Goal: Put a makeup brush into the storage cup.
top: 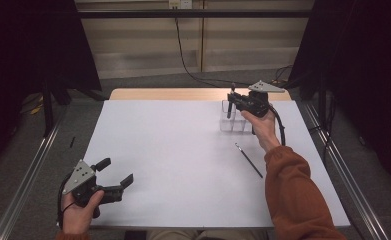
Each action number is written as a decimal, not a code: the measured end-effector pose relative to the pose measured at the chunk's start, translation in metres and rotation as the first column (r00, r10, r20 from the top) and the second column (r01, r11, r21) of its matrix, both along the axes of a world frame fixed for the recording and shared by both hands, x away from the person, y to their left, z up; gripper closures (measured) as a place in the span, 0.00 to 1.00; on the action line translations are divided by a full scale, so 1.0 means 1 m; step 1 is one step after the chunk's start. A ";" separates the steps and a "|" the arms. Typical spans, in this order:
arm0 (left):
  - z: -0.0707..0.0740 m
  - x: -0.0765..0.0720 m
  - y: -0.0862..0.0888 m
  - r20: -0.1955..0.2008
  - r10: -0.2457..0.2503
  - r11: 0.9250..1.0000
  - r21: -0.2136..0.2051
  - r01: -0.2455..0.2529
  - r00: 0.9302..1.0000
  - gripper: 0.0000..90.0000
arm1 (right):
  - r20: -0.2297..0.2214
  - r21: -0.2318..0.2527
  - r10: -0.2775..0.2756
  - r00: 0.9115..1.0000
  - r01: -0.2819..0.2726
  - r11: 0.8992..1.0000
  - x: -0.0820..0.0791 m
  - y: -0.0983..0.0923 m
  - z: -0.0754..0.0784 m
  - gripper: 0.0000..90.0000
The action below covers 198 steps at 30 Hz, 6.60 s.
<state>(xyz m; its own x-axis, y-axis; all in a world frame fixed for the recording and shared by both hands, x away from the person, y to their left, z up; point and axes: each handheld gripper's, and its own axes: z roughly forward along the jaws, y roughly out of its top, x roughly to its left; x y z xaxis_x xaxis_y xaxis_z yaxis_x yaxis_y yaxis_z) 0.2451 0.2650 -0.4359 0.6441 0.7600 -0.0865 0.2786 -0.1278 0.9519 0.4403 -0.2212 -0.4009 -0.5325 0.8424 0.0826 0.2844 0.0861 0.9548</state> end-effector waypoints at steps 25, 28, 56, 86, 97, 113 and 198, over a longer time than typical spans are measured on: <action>-0.001 0.001 0.001 -0.003 0.000 1.000 0.001 0.000 1.000 0.04 | -0.049 0.008 -0.020 0.999 0.021 1.000 0.000 -0.005 -0.017 0.60; -0.001 0.001 0.001 -0.005 0.004 1.000 -0.001 -0.004 1.000 0.04 | -0.047 0.010 -0.017 0.999 0.018 1.000 -0.001 -0.006 -0.017 0.50; 0.000 0.004 0.002 0.008 0.014 1.000 -0.006 -0.013 1.000 0.04 | -0.008 0.014 -0.025 1.000 0.026 1.000 -0.033 -0.018 -0.012 0.01; 0.002 0.004 0.003 0.018 0.017 1.000 -0.014 -0.016 1.000 0.04 | 0.017 0.030 -0.010 1.000 0.009 1.000 -0.083 -0.035 -0.011 0.02; 0.002 0.004 0.003 0.023 0.021 1.000 -0.016 -0.021 1.000 0.04 | 0.037 0.012 -0.010 0.999 0.009 1.000 -0.107 -0.038 -0.010 0.02; 0.002 0.004 0.003 0.031 0.017 1.000 -0.013 -0.016 0.999 0.04 | 0.051 0.014 -0.028 0.998 0.027 1.000 -0.146 -0.051 -0.011 0.03; 0.002 -0.003 0.008 0.026 0.036 0.999 -0.018 -0.036 0.999 0.04 | -0.068 -0.023 0.061 0.996 -0.063 0.998 -0.126 -0.048 -0.011 0.02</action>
